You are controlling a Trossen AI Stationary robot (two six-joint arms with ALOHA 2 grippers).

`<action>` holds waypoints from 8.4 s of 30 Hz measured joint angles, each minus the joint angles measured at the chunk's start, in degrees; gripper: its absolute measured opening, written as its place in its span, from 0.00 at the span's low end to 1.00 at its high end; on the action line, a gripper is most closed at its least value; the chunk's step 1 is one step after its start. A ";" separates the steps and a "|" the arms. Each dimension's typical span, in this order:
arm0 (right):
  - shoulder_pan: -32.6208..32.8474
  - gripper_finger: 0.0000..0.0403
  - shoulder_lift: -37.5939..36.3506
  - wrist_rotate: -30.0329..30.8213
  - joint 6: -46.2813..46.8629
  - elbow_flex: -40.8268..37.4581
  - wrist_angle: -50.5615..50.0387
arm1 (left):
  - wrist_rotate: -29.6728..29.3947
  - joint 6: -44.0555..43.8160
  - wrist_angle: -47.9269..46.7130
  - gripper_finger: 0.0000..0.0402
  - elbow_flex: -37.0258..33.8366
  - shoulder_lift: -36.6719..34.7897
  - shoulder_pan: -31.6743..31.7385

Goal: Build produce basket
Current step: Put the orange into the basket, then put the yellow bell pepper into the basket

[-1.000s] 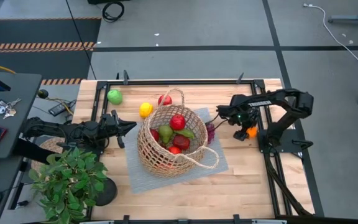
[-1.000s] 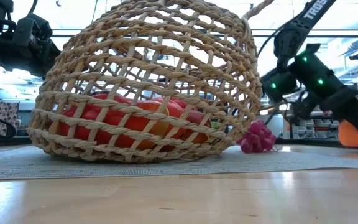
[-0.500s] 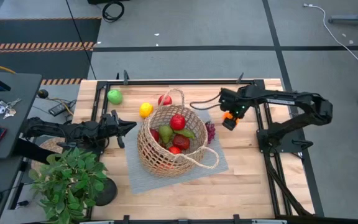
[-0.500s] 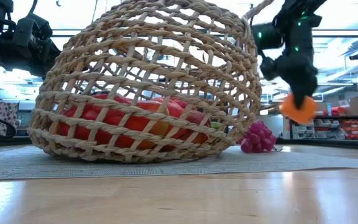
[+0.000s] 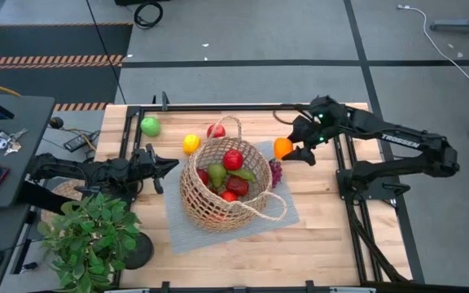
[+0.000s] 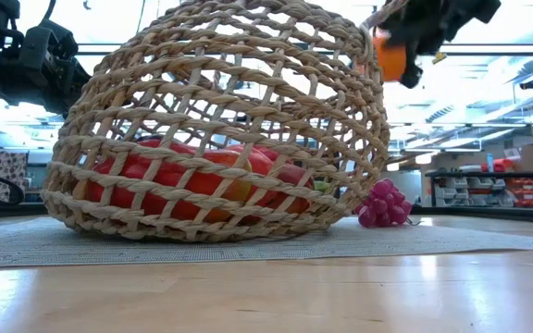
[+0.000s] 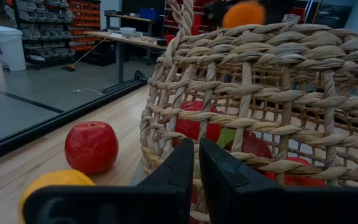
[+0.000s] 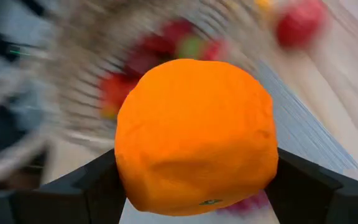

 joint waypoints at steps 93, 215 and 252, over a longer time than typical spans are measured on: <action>27.13 0.80 6.74 59.18 -8.76 5.51 26.26 | -0.01 0.00 0.02 0.09 -0.01 -0.02 0.00; 23.48 0.95 25.93 40.47 -9.11 29.08 -1.63 | -0.01 0.00 0.04 0.08 0.00 0.00 0.00; 22.96 0.95 -38.63 30.41 -3.80 -35.25 47.89 | 0.01 -0.01 0.02 0.08 0.01 0.00 0.02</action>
